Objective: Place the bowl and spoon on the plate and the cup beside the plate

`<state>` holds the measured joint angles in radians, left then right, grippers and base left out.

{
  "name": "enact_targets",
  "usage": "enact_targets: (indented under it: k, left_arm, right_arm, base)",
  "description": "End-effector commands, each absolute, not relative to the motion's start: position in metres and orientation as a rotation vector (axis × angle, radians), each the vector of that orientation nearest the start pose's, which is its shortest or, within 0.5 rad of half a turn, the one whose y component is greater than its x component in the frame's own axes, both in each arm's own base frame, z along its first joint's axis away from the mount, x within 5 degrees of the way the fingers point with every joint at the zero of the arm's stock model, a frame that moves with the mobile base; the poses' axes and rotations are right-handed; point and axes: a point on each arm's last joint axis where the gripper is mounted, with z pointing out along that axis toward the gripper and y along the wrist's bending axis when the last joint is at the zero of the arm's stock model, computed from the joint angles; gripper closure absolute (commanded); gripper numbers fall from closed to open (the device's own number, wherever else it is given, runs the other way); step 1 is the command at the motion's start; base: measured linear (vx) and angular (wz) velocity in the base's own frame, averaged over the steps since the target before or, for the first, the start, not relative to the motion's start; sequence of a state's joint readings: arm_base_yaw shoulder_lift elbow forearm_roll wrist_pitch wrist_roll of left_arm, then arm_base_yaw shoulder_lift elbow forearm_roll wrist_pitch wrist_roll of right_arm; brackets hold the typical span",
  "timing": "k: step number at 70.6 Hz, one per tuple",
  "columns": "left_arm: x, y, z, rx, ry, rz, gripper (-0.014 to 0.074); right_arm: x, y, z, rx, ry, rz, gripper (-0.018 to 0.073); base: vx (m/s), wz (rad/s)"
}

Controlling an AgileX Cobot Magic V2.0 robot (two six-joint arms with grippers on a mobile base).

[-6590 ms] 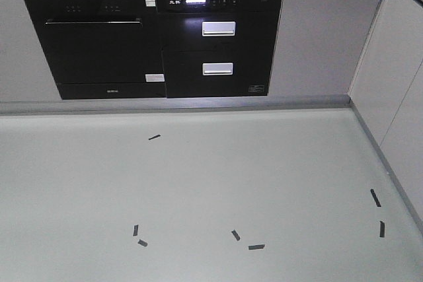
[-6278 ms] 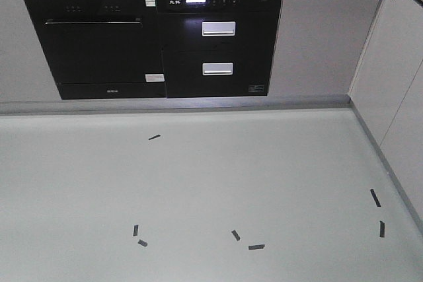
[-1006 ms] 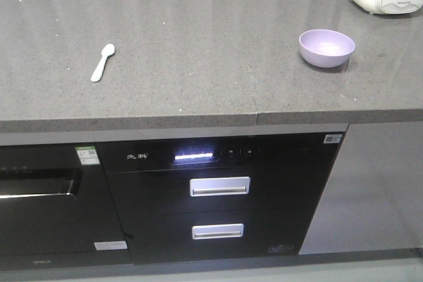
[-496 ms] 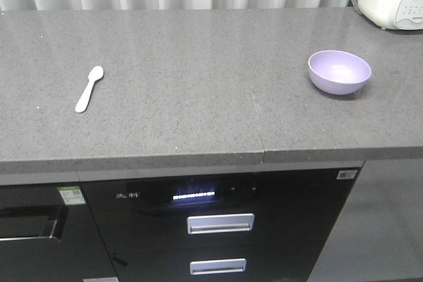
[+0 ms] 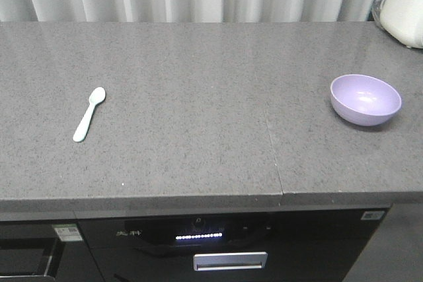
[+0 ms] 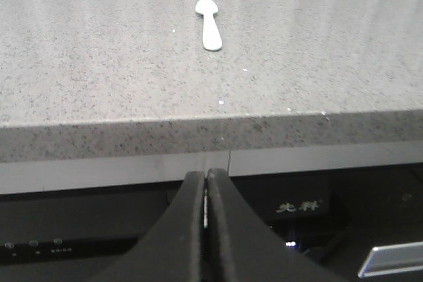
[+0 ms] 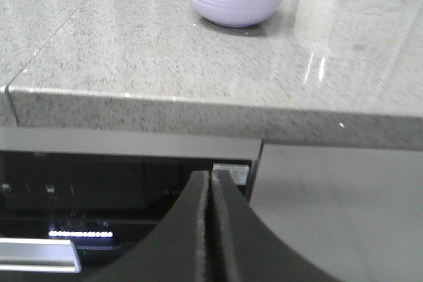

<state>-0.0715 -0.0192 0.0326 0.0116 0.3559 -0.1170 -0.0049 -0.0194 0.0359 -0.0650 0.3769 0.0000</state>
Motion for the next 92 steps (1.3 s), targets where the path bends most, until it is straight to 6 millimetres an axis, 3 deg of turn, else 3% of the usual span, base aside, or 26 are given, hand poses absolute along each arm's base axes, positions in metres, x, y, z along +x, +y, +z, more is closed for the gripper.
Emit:
enact_targets:
  k: [1,92]
  left_arm:
    - [0.0532,-0.0036,0.1872,-0.034,1.748,-0.130,0.0603]
    - [0.0532,-0.0036,0.1872,-0.034,1.748,-0.130,0.0603]
  right_arm:
    - [0.0539,-0.0024,0.1745,-0.050,1.810,-0.082,0.0562]
    - [0.0539,-0.0024,0.1746,-0.050,1.809,-0.082,0.0562]
  base:
    - [0.16,0.07]
    - [0.08,0.02]
